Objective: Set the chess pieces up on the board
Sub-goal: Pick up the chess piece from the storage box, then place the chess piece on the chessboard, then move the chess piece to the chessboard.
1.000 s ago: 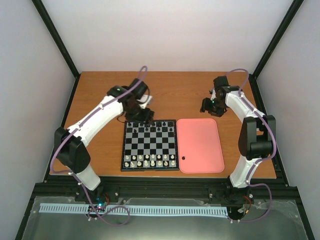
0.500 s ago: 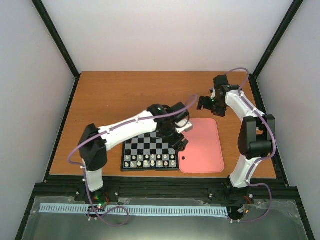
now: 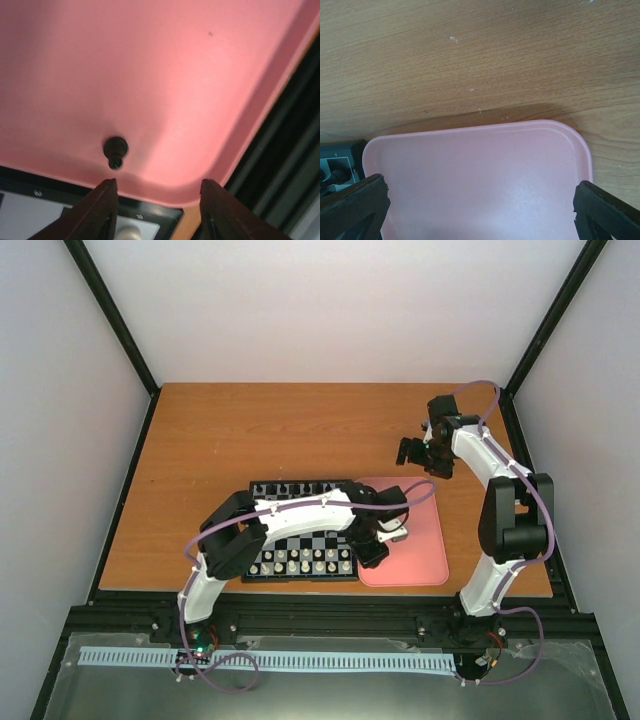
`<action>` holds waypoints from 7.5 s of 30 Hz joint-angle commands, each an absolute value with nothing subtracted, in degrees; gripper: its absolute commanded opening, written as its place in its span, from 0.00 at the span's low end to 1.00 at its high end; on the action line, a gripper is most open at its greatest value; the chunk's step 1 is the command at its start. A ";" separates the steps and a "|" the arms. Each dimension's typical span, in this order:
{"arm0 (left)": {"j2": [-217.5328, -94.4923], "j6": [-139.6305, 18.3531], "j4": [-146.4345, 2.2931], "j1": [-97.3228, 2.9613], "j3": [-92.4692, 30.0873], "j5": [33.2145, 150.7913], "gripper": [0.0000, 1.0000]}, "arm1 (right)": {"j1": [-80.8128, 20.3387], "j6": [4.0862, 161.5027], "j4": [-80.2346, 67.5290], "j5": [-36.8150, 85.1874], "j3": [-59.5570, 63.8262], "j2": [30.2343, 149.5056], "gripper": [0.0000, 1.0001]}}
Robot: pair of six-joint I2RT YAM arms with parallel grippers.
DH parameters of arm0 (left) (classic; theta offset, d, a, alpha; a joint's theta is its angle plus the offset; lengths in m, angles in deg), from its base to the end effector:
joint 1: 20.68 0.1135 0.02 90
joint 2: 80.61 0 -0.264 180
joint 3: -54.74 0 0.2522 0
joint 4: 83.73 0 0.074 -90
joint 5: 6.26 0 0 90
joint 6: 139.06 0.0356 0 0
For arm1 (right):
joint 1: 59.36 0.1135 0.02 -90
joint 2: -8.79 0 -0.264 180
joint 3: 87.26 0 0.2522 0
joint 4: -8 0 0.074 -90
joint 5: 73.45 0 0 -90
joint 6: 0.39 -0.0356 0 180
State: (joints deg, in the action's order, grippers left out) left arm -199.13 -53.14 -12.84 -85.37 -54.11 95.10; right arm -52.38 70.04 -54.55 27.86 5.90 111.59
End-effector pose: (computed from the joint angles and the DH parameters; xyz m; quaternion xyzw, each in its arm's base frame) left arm 0.1700 -0.3759 0.1957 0.5075 0.8521 -0.1276 0.0119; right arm 0.3569 0.0507 0.2250 0.0926 0.9789 0.1301 0.1276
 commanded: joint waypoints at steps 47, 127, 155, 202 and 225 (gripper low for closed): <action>-200.76 -55.23 -12.58 -78.75 -58.69 90.73 0.03 | -52.77 70.37 -54.09 26.72 7.06 109.61 1.00; -185.01 -66.26 -21.58 -39.45 -31.07 84.04 0.03 | -52.69 72.23 -56.47 28.03 12.31 115.75 1.00; -183.15 -66.01 -21.04 -39.36 -31.36 83.97 0.25 | -52.68 72.17 -56.47 28.32 12.84 116.20 1.00; -181.18 -68.03 -21.98 -39.49 -27.34 88.61 0.53 | -52.18 72.50 -56.11 28.69 12.65 116.68 1.00; -181.83 -67.76 -22.58 -39.49 -28.20 87.30 0.53 | -52.16 72.60 -56.56 29.14 13.86 118.02 1.00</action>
State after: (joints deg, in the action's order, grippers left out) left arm -183.45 -67.34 -22.42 -39.95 -27.07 87.80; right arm -52.25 72.27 -56.41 29.04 12.50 117.69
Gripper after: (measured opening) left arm 0.532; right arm 0.999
